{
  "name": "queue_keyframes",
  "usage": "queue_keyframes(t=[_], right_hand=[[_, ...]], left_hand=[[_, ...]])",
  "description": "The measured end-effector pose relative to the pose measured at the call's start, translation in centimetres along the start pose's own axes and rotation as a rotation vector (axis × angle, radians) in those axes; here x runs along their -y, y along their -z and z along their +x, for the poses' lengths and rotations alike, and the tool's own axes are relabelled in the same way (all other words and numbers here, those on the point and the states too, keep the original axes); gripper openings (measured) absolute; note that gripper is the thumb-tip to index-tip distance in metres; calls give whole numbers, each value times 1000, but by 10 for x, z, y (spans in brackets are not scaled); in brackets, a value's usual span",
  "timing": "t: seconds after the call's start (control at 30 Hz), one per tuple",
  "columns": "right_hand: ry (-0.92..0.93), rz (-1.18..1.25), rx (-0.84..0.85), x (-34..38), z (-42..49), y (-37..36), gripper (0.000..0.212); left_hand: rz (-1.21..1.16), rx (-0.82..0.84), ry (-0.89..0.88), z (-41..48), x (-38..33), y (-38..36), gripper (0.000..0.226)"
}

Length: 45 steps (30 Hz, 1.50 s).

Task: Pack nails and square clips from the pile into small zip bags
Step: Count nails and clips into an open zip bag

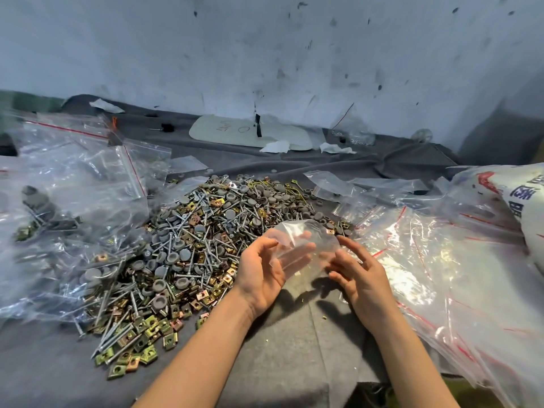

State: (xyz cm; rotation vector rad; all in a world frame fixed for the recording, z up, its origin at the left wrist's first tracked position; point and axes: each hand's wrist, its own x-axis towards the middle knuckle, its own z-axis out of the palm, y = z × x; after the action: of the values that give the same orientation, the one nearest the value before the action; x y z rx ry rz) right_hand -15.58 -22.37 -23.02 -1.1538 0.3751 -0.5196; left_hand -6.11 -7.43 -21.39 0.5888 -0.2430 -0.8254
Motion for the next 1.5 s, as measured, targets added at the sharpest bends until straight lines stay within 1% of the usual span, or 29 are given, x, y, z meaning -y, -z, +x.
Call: queue_keyframes(t=[0.07,0.1,0.2,0.27,0.33,0.4,0.43,0.47,0.5,0.53,0.57,0.67,0.73,0.8,0.87,1.0,1.07,1.17,1.23,1.3,1.37,1.5], right_hand=[[42,-56,24,-1,0,1,49],[61,-40,26,-1,0,3,47],[57,140,42,-1,2,8,29],[46,241,34,1,2,12,27],[70,244,25,2,2,12,29],[91,232,16,3,0,10,28],[95,214,10,4,0,9,28],[100,183,3,4,-1,9,28],[107,148,1,4,-1,9,28],[111,121,3,4,-1,8,27],[112,110,11,4,-2,8,26],[107,107,40,2,-3,5,25],[110,93,51,1,-4,4,24],[115,63,59,0,-4,3,23],[113,24,79,1,-5,3,22],[85,-63,116,-1,-5,3,23],[80,-77,122,-2,-5,4,26],[85,-72,132,-3,-4,5,39],[93,-79,133,-2,-4,5,44],[95,-96,145,-2,-4,5,39],[94,-106,152,-2,-6,4,29],[111,-127,132,0,-7,2,25]], left_hand=[[-25,-9,22,0,0,0,26],[-8,-17,14,1,0,0,26],[43,-85,-67,5,0,2,21],[117,-192,-144,8,2,4,22],[256,-327,-223,8,2,7,20],[505,-485,-326,7,3,9,24],[656,-547,-424,6,4,9,27],[795,-572,-565,5,4,9,30],[920,-553,-728,3,5,6,32],[1031,-494,-872,2,8,4,34],[1125,-413,-962,0,12,2,34],[1441,-196,-1034,-4,23,2,29],[1612,-64,-1023,-4,29,4,31],[1669,89,-927,-5,31,3,36],[1723,162,-866,-4,33,5,41],[1789,177,-745,-4,31,6,46],[1801,170,-736,-5,31,6,47],[1821,182,-720,-6,31,5,47],[1797,154,-720,-7,32,4,42],[1751,115,-703,-8,30,3,36],[1744,118,-673,-9,30,3,33],[1773,188,-591,-11,29,0,50]])
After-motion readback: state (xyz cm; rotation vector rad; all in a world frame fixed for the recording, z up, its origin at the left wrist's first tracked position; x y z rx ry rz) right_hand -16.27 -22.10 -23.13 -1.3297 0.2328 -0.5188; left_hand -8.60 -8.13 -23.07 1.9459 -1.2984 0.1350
